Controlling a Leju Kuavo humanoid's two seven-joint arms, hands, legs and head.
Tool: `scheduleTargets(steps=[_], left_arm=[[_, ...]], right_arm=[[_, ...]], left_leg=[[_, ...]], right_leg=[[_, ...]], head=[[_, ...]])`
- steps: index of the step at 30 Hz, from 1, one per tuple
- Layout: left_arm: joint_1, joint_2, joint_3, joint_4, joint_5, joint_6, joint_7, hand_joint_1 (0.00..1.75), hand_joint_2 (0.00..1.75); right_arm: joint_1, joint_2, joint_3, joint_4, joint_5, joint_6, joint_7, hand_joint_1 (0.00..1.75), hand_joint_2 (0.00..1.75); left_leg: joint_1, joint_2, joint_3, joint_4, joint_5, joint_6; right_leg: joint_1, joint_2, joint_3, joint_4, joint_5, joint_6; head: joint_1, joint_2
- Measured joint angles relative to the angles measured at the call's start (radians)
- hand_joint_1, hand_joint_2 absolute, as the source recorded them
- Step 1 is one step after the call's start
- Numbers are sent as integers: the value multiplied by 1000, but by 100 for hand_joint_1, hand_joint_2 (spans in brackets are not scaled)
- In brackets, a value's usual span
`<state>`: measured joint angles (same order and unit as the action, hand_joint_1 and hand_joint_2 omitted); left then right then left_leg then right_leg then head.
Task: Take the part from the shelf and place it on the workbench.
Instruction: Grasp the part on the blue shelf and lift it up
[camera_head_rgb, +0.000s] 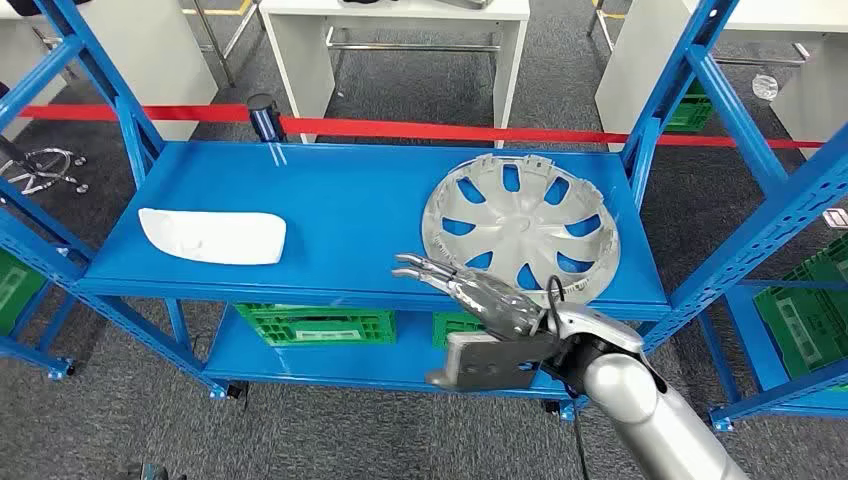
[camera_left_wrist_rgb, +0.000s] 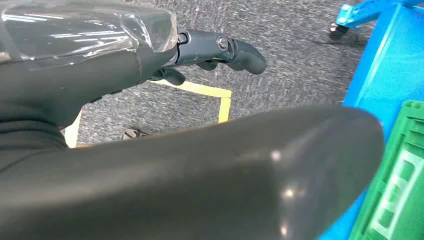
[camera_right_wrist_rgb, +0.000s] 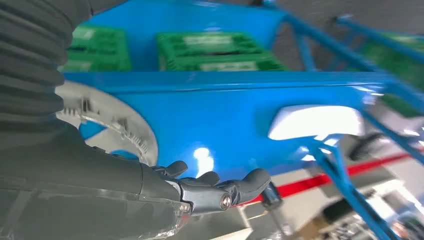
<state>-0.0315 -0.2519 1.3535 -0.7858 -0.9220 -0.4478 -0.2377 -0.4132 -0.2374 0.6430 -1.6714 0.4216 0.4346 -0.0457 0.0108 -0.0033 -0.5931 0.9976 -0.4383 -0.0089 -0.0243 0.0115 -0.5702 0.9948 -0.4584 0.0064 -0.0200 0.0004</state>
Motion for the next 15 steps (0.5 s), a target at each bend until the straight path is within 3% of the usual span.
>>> scheduleTargets(steps=[3, 5, 7, 8, 9, 10, 12, 13, 15], left_arm=[[0, 5, -2, 13, -1, 6, -2, 0, 0], [-1, 7, -5, 23, -2, 9, -3, 0, 0], [-1, 8, -6, 27, -4, 8, -3, 0, 0], [-1, 7, -6, 28, -6, 6, -2, 0, 0], [-1, 6, -6, 27, -8, 2, -1, 0, 0], [-1, 3, -6, 26, -9, -2, 1, 0, 0], [-1, -2, -6, 21, -10, -10, 4, 0, 0], [-1, -5, -6, 19, -11, -12, 5, 0, 0], [-1, -7, -6, 17, -14, -14, 8, 0, 0]], right_arm=[[-22, 7, 27, 28, 43, -19, 7, 0, 175], [-41, 11, 47, 52, 72, -34, 14, 0, 175], [-51, 15, 65, 82, 106, -49, 27, 0, 175], [-54, 18, 73, 100, 127, -59, 37, 0, 175], [-58, 21, 80, 120, 153, -70, 48, 0, 175], [-63, 25, 84, 140, 181, -82, 59, 0, 175], [-78, 35, 87, 182, 249, -108, 80, 0, 175], [-84, 42, 86, 203, 282, -119, 89, 0, 175], [-91, 56, 81, 247, 341, -134, 107, 0, 175]], left_leg=[[2, 0, 11, -12, 8, 17], [4, 1, 17, -21, 14, 29], [0, 0, 17, -22, 13, 35], [-2, -2, 17, -21, 12, 36], [-4, -3, 17, -21, 12, 36], [-5, -5, 18, -20, 11, 36], [-9, -7, 17, -14, 8, 31], [-12, -8, 16, -11, 5, 27], [-15, -9, 14, -7, 2, 19]], right_leg=[[-1, -3, -9, 17, -10, 8], [0, -5, -55, 108, -52, 2], [0, -5, -128, 251, -102, -3], [0, -5, -152, 294, -111, -1], [0, -5, -159, 300, -105, 3], [0, -5, -142, 258, -83, 9], [2, -5, -73, 109, -24, 15], [4, -5, -44, 50, -2, 11], [9, -5, -22, 8, 13, -3]], head=[[1, 0], [3, 0], [4, 0], [4, 0], [4, 0], [4, 0], [4, 0], [4, 0], [3, 0]])
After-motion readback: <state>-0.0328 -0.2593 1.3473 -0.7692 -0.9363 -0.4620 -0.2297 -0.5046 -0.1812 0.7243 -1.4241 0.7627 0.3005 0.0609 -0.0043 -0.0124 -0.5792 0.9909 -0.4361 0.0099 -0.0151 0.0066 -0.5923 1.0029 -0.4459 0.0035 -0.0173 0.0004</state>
